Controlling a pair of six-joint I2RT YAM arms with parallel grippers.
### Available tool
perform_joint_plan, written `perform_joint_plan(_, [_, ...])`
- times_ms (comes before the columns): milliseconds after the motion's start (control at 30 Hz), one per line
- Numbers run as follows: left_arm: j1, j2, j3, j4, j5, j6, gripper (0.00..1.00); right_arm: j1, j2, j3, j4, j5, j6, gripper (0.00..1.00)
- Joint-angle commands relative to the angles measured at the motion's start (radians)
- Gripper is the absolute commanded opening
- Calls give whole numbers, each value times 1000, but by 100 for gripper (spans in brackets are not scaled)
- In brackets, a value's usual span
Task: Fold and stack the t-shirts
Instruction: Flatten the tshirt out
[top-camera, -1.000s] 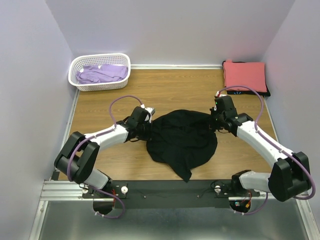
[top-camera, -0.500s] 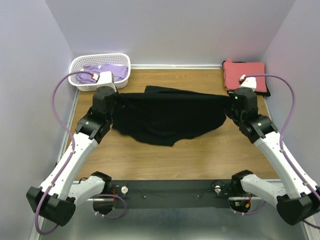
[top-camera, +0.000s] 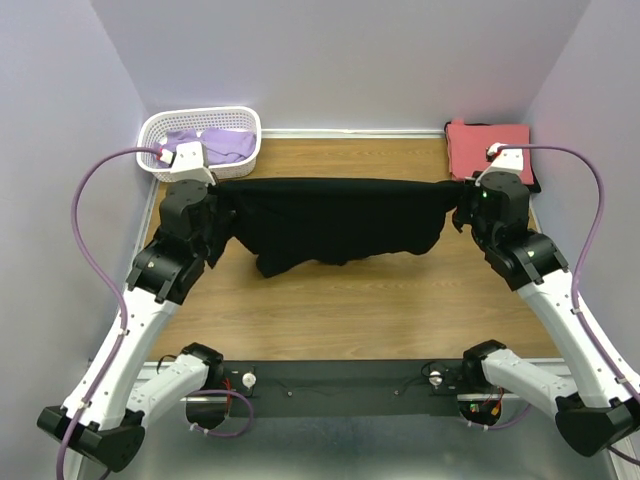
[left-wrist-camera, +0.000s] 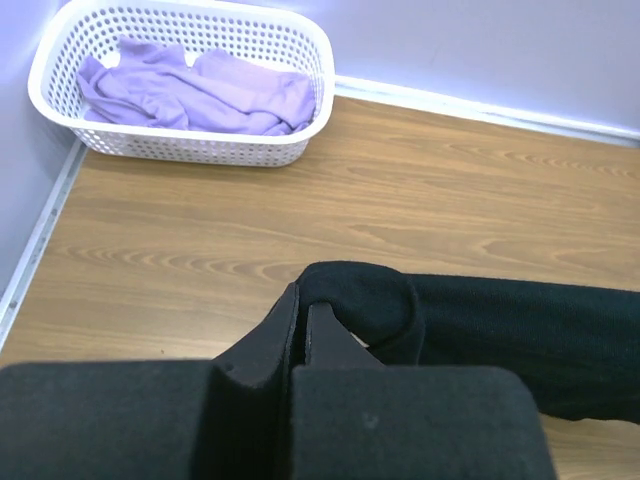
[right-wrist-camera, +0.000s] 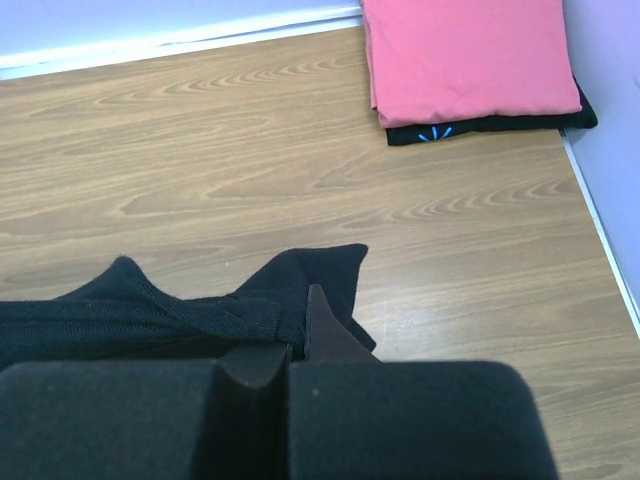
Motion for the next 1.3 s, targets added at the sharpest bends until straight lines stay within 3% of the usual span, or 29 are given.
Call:
perform_joint_plan(0, [30,-76,61,-25,-223,52,0,-20,-20,29,-21,129,-42,0])
perform_joint_plan(233, [29,-118,58,11,-126,94,0,-20,-33,38,-21,122,-61,0])
perform_joint_plan(400, [29,-31,38,154,-89,215,0,-20,-56,60,-60,-44,-57,0])
perform_joint_plan(467, [30,69,60,221,-66,239,0,-20,-55,75,-96,-224,-61,0])
perform_joint_plan(567, [29,182,142,310,-8,230,0,-20,-27,89,-181,-618,-71,1])
perform_joint_plan(600, [29,259,193,335,50,209,0,-17,-17,84,-216,-833,-80,1])
perform_joint_plan(667, [26,374,274,393,146,183,0,-17,14,48,-247,-1078,-77,1])
perform_joint_plan(800, [-17,549,400,420,222,158,2,-5,17,-47,-245,-1167,-66,1])
perform_joint_plan(900, [-52,653,449,429,219,167,14,0,26,-110,-222,-1179,-61,3])
perform_joint_plan(933, [-68,674,458,436,218,170,23,3,37,-124,-218,-1197,-61,4])
perform_joint_plan(1033, [-91,729,478,446,219,170,49,9,113,-156,-221,-1222,-60,32])
perform_joint_plan(1067, [-100,730,475,444,218,158,67,14,132,-160,-224,-1205,-66,56])
perform_joint_plan(1133, [-106,714,437,447,218,127,85,14,149,-152,-225,-1088,-62,70])
perform_joint_plan(1200, [-109,654,352,450,218,82,88,14,148,-131,-224,-895,-7,77])
perform_joint_plan(1267, [-112,581,279,444,218,58,88,14,154,-112,-224,-813,11,78])
